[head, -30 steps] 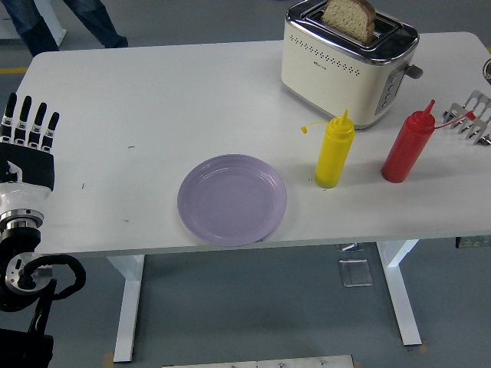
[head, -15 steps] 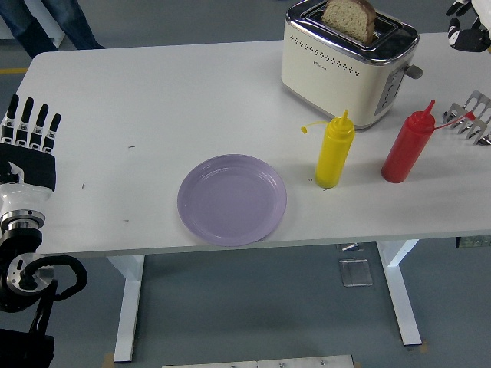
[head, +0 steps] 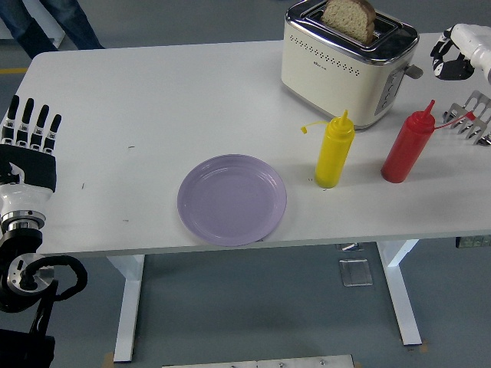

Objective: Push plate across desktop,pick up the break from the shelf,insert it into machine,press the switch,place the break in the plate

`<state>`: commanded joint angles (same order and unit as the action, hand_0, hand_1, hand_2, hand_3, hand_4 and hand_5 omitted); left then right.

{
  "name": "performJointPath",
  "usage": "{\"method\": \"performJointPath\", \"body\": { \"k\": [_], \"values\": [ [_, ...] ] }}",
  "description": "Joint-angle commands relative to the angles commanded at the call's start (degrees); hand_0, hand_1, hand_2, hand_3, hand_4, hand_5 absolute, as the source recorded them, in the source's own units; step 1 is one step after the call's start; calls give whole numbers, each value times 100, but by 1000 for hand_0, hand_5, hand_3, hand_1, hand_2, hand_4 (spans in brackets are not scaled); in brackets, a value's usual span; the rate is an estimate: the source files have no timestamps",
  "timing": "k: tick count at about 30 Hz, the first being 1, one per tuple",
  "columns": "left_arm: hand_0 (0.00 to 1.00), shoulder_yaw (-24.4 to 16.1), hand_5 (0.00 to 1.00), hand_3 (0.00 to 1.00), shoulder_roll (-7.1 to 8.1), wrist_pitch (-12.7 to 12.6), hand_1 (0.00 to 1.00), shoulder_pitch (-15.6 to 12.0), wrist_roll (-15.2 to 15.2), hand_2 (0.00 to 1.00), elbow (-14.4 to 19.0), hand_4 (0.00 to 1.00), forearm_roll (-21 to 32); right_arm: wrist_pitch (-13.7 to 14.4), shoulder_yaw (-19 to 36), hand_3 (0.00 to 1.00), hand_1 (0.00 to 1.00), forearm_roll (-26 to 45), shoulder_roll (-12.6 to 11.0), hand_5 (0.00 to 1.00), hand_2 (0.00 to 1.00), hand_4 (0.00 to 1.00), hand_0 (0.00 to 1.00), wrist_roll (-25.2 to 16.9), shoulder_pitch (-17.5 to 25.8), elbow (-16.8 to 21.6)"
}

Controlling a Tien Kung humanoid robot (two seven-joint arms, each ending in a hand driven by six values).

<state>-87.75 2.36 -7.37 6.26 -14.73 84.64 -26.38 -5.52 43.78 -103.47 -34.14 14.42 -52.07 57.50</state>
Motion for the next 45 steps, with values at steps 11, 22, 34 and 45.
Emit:
{"method": "performJointPath", "body": {
  "k": [11, 22, 34, 45],
  "values": [
    [833, 1, 998, 822, -4, -1, 836, 0, 2, 863, -2, 559, 0, -102, -112, 587, 421, 24, 24, 332, 651, 261, 299, -15, 16, 122],
    [835, 2, 998, 824, -9, -6, 838, 3, 5, 864, -4, 559, -3, -153, -169, 582, 418, 109, 70, 342, 646, 250, 296, -2, 28, 155],
    [836, 6, 998, 825, -12, -14, 838, 1, 11, 865, -15, 557, -9, -126, -172, 578, 415, 201, 192, 346, 644, 250, 293, -35, 38, -19],
    [836, 14, 998, 826, -17, -18, 840, -10, 14, 865, -21, 557, -11, -117, -195, 577, 414, 379, 331, 344, 642, 248, 292, -75, 79, -161]
  ]
}}
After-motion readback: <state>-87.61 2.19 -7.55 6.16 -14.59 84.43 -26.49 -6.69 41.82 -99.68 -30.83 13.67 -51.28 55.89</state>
